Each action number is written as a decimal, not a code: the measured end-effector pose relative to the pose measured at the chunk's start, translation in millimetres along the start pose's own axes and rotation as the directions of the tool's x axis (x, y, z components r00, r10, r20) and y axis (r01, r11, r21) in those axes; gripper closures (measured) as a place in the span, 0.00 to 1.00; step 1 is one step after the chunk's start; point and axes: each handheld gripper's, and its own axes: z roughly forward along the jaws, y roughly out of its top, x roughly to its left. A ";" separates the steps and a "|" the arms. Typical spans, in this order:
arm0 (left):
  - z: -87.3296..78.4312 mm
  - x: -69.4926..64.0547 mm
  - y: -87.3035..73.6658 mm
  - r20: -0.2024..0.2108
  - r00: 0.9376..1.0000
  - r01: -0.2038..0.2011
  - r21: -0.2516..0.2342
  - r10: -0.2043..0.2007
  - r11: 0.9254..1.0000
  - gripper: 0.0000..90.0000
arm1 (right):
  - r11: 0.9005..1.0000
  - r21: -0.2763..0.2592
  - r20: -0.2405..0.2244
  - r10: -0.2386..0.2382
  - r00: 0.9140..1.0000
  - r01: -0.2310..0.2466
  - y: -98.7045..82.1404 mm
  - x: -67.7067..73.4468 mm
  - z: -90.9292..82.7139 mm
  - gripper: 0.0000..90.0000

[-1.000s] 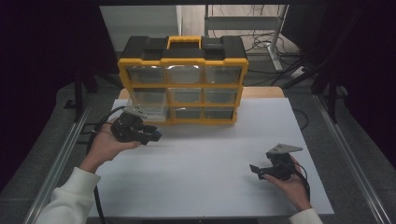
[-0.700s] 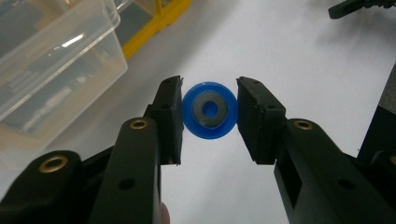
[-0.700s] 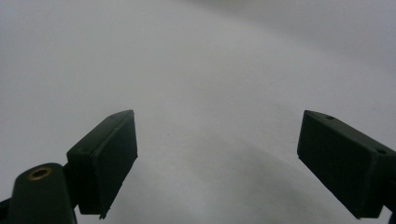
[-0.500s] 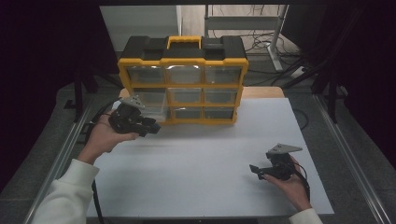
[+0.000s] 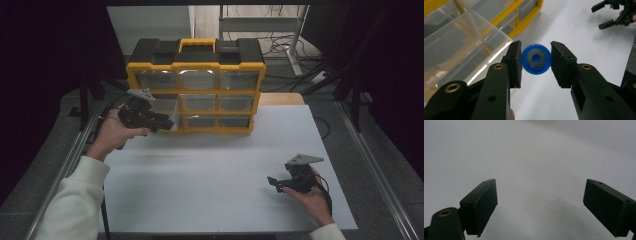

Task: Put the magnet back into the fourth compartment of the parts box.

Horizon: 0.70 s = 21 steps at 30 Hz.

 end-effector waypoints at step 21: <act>0.7 35.1 3.0 -0.060 0.995 0.072 -0.097 -0.078 0.993 0.69 | 1.000 0.008 -0.001 0.000 1.000 0.000 -0.7 -0.3 0.7 0.14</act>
